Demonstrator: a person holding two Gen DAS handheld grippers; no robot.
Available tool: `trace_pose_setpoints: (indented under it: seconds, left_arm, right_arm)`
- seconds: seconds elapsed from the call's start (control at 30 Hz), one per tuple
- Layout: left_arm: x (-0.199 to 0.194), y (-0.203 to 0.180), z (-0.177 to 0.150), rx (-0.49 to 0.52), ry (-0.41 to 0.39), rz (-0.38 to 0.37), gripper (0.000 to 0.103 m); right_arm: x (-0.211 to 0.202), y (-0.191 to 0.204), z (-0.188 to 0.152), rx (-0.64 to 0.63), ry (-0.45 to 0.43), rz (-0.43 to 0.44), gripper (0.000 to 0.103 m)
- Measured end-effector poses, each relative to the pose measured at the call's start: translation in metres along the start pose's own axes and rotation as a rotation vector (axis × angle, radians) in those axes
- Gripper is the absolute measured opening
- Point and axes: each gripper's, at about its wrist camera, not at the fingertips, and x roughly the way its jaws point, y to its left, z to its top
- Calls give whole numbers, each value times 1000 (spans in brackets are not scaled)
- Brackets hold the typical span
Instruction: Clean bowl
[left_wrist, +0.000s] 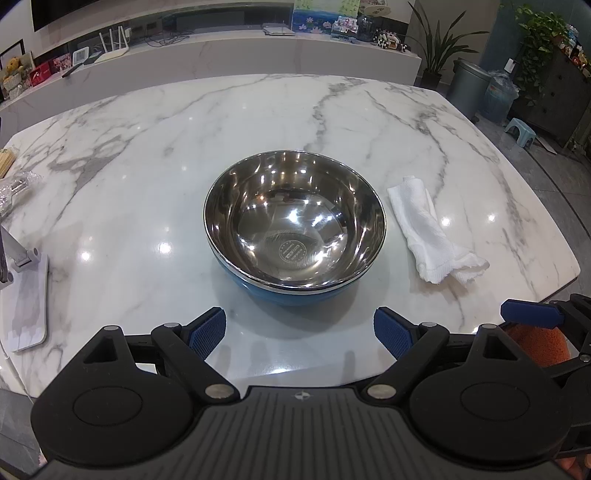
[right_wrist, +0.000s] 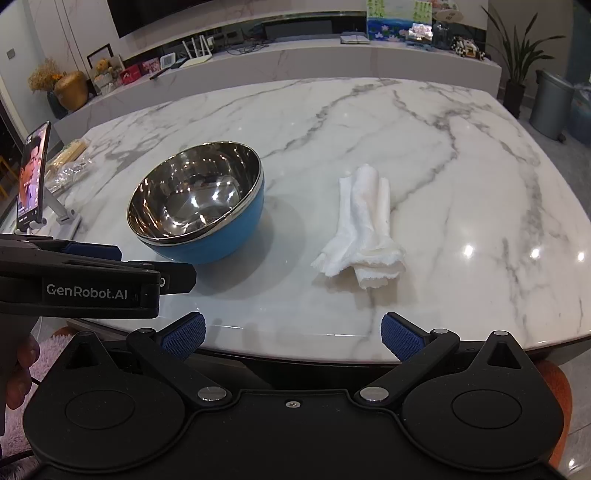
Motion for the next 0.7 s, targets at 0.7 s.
trace_pose_setpoints:
  seconds: [0.7]
  left_arm:
    - [-4,8,5,-10,-5,13,87]
  right_arm:
    - [1,-5,4,2,4,-19,99]
